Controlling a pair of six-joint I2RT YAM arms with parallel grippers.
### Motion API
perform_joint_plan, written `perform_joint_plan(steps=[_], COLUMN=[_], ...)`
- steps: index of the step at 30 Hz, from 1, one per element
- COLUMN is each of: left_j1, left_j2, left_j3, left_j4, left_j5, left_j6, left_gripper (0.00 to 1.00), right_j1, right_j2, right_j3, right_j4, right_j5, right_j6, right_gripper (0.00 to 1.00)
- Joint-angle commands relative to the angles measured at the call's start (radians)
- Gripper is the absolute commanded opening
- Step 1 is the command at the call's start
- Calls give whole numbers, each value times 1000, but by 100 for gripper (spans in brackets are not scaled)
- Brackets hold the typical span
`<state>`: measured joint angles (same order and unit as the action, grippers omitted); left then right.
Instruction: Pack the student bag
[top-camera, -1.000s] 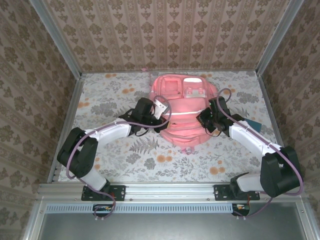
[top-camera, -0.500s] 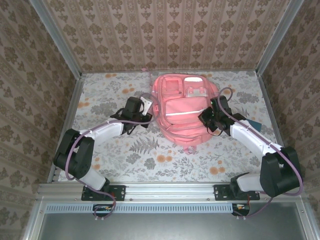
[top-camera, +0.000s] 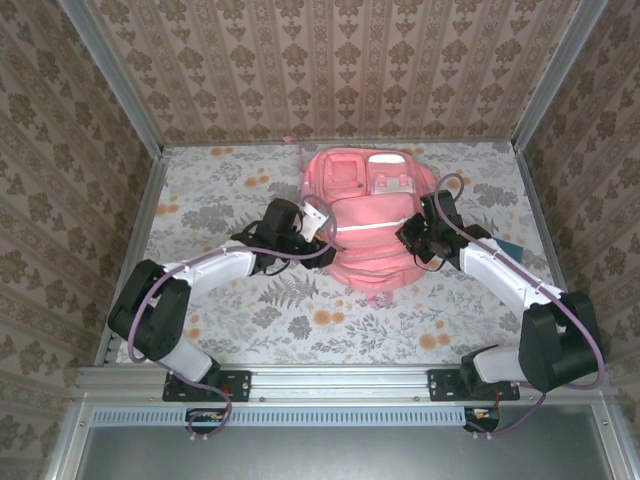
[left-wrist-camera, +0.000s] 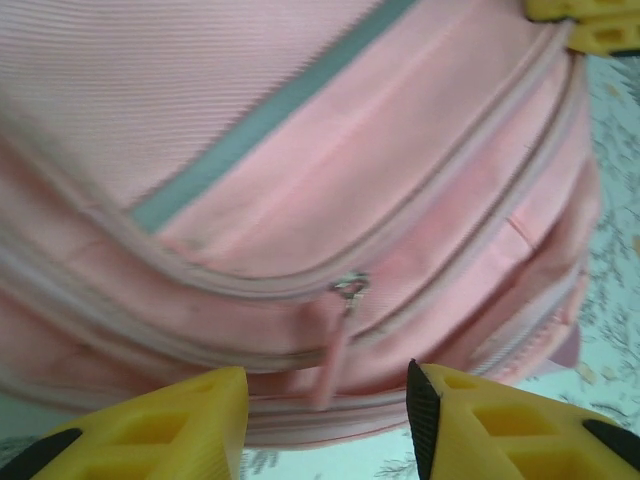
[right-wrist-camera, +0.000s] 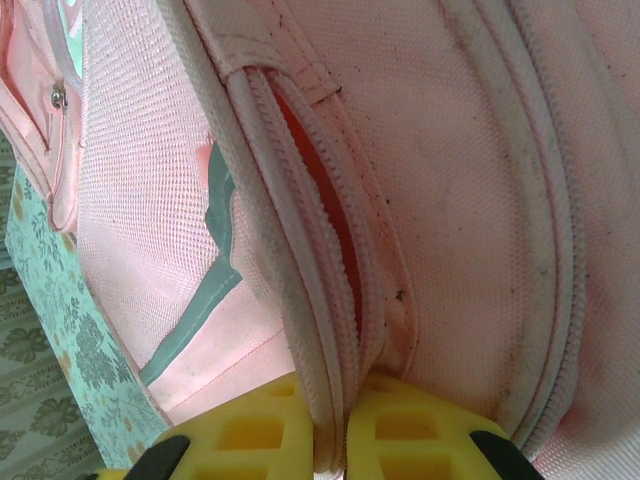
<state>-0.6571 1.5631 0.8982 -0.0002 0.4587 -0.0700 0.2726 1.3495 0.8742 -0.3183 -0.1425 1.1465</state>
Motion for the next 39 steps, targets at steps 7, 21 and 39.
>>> perform_joint_plan(steps=[7,21,39], left_j1=[-12,-20,61], left_j2=[110,167,48], left_j3=[107,138,23], left_j4=[-43,-90,-24], left_j5=[-5,8,-319], left_j6=[58,101,131], left_gripper=[44,34,0], right_j1=[-5,-5,-40], right_j2=[5,-1,-2], right_j3=[36,31,43], right_j4=[14,15,-3], right_j5=[-14,-11,-7], right_j6=[-30,-28,-75], right_gripper=[11,11,8])
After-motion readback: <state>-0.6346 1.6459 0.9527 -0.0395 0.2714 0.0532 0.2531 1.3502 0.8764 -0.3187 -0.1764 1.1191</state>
